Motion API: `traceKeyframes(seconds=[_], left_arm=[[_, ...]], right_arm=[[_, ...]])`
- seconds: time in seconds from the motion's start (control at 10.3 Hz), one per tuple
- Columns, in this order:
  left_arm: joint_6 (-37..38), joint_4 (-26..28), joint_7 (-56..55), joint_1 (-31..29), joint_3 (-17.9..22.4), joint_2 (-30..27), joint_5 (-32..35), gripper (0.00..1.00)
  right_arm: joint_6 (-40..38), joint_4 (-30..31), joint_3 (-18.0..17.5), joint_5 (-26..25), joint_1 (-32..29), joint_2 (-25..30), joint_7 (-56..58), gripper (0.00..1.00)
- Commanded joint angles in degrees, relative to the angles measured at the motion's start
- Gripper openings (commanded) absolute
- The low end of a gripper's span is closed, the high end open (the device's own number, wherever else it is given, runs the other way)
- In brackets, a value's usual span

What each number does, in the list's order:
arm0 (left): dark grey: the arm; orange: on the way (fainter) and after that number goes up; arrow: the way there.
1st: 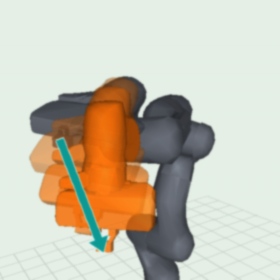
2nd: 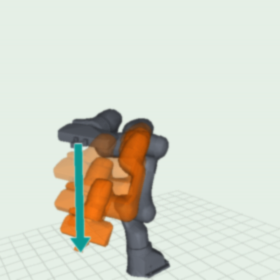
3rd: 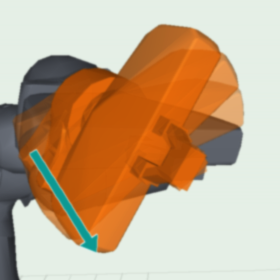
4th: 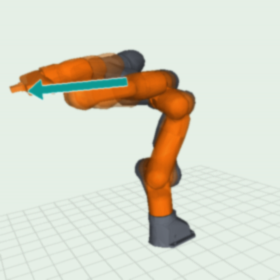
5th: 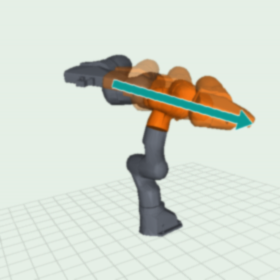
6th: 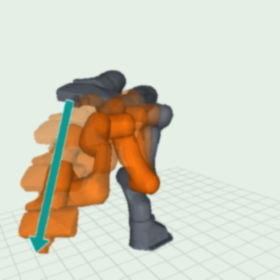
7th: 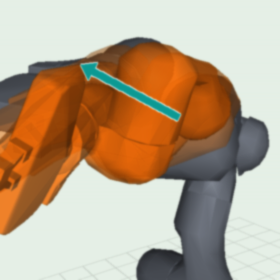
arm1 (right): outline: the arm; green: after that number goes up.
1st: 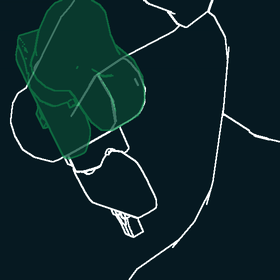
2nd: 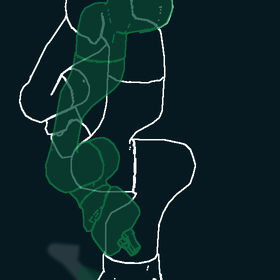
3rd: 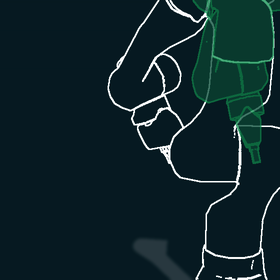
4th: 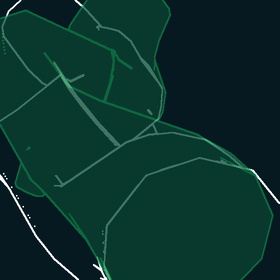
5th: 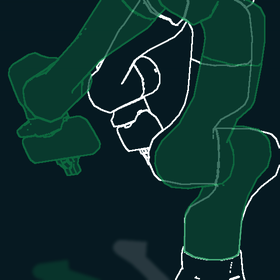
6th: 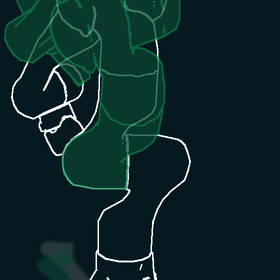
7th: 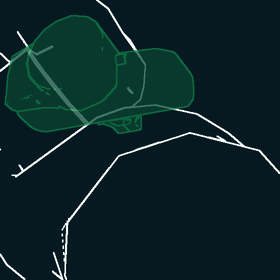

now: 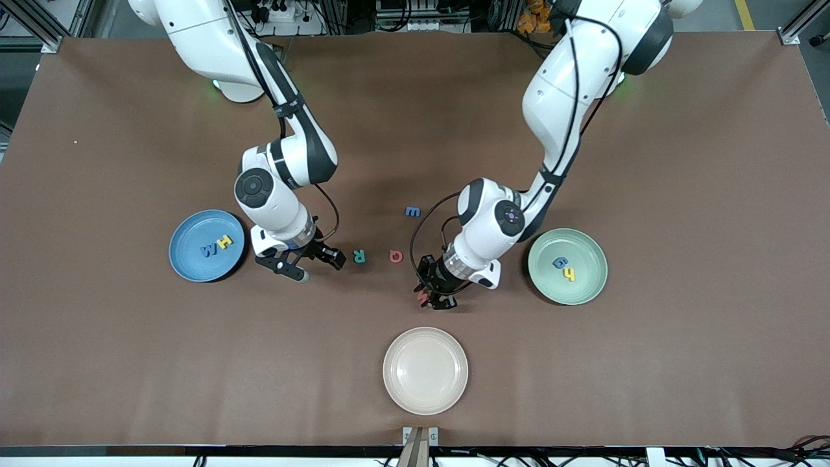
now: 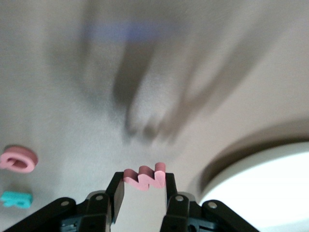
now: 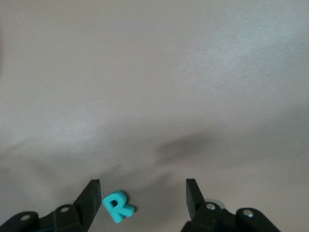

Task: Sort uppercase to blue plate, lowercase to green plate
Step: 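Carry the w to the green plate while the right gripper grasps the R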

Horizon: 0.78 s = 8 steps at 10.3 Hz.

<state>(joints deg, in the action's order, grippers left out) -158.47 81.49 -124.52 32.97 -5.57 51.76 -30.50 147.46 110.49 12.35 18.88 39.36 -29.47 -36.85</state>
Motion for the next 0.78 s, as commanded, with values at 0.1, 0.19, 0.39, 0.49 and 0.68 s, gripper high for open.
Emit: traceKeyframes(seconds=[0.1,0.19,0.39,0.49,0.68], left_arm=[[5.88,10.86,4.88,-3.77,-0.14,-11.13,-1.14,0.00],[7.55,13.76,7.16,-5.44,-0.14,-13.85,-1.14,0.00],[11.14,18.43,12.43,-9.39,-0.23,-18.08,-1.40,0.00],[14.04,18.79,14.90,-11.67,-0.32,-18.79,-1.40,0.00],[18.01,18.97,18.51,-15.11,-0.23,-18.89,-1.49,0.00]], right_arm=[[0.10,-3.70,0.31,-0.87,5.45,-3.13,-1.73,0.79],[0.37,-4.66,0.39,-1.30,7.21,-4.97,-1.56,0.79],[3.33,-4.59,0.66,-9.34,8.54,-7.87,-0.16,0.78],[4.66,-4.06,0.83,-12.87,8.46,-8.84,1.59,0.76],[5.12,-3.71,1.53,-13.61,8.54,-9.29,5.98,0.73]])
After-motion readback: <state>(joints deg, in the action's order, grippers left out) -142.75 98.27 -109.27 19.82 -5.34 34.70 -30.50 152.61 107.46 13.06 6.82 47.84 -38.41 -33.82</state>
